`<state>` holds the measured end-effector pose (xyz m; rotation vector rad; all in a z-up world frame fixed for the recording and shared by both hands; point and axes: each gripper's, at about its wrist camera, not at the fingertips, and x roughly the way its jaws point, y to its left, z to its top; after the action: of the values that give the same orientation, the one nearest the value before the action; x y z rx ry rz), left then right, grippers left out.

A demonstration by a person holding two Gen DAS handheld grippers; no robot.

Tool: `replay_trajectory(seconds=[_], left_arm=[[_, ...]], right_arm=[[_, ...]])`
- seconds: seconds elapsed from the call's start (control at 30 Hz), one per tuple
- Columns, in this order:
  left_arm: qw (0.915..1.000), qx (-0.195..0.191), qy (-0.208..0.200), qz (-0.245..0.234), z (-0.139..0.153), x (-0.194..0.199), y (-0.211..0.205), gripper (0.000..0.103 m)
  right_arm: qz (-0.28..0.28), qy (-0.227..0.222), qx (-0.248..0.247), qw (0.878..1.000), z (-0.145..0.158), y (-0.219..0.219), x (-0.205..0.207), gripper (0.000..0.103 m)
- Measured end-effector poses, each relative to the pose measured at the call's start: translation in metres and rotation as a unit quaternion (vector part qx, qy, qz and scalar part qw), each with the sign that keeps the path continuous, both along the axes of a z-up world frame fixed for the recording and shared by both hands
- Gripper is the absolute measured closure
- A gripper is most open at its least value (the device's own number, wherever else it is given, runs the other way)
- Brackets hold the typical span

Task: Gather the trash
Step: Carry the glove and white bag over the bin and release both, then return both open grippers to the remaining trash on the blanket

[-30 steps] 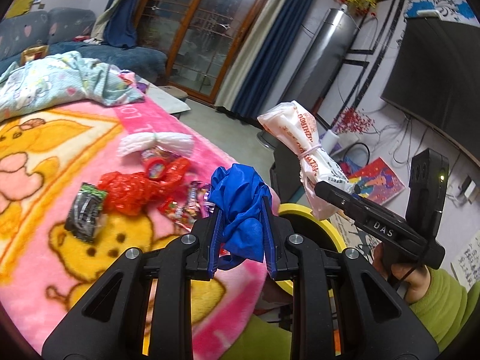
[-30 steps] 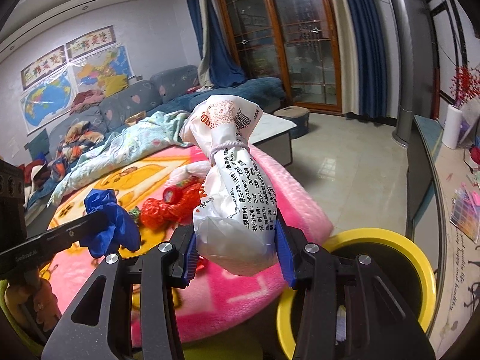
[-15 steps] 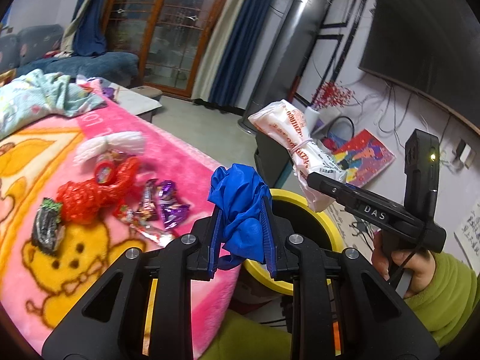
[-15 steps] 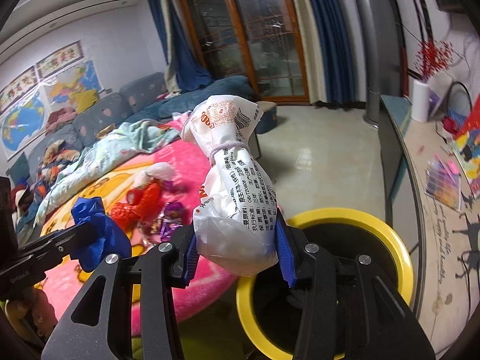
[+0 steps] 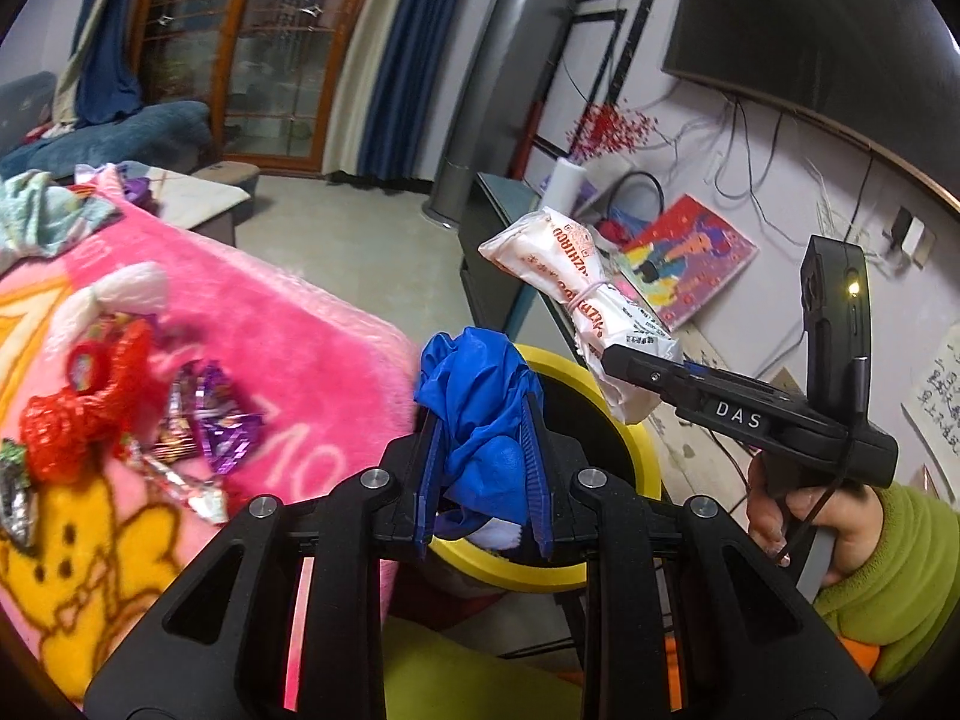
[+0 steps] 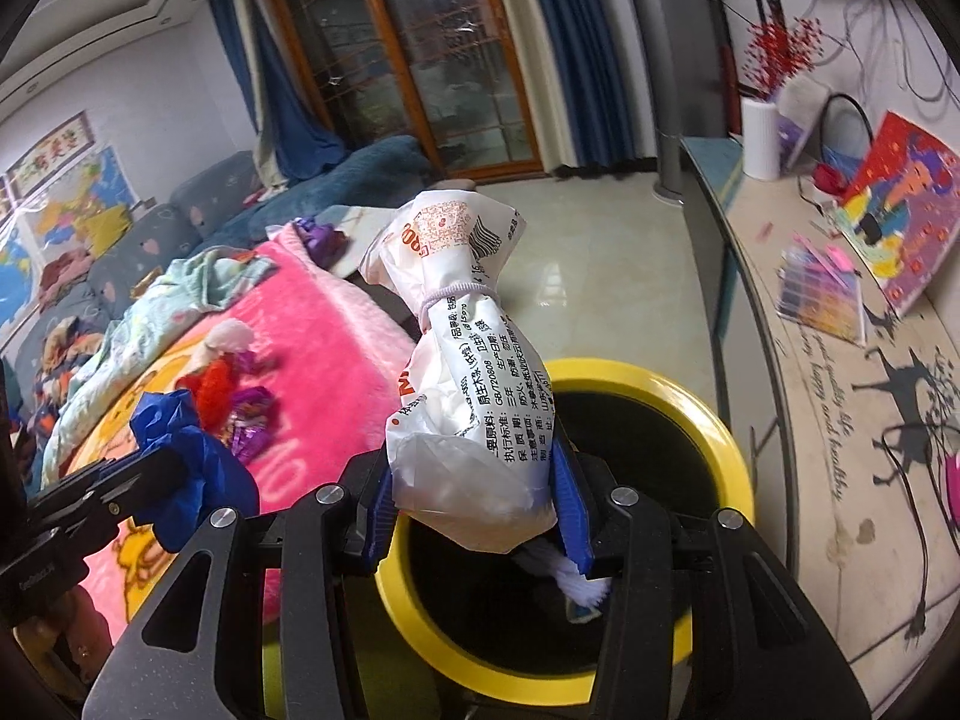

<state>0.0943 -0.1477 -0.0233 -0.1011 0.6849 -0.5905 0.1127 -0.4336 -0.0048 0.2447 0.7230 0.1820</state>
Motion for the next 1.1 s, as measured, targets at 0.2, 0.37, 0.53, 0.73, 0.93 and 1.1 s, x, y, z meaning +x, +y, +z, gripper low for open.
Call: replay_trajectory(seconds=[0.2, 0.37, 0.53, 0.73, 0.93, 1.1], left_arm=[[0.9994, 0.013, 0.013, -0.028, -0.012, 0.01, -0.025, 0.085], [0.9985, 0.024, 0.026, -0.042, -0.023, 0.018, -0.042, 0.085], [0.9975, 0.031, 0.037, -0.052, -0.031, 0.026, -0.053, 0.081], [0.9974, 0.024, 0.052, -0.043, -0.038, 0.032, -0.054, 0.044], [0.9985, 0.014, 0.049, -0.022, -0.035, 0.03, -0.042, 0.025], [0.9996, 0.009, 0.026, 0.01, -0.025, 0.023, -0.023, 0.018]], right_arm=[[-0.019, 0.028, 0.0, 0.999, -0.02, -0.02, -0.003, 0.061], [-0.029, 0.049, 0.007, 0.998, -0.032, -0.033, -0.002, 0.06], [-0.039, 0.062, 0.015, 0.997, -0.04, -0.04, 0.0, 0.056], [-0.061, 0.071, 0.03, 0.995, -0.045, -0.05, 0.002, 0.045], [-0.058, 0.064, 0.024, 0.996, -0.043, -0.048, 0.003, 0.042], [-0.045, 0.042, 0.007, 0.998, -0.032, -0.035, 0.001, 0.038]])
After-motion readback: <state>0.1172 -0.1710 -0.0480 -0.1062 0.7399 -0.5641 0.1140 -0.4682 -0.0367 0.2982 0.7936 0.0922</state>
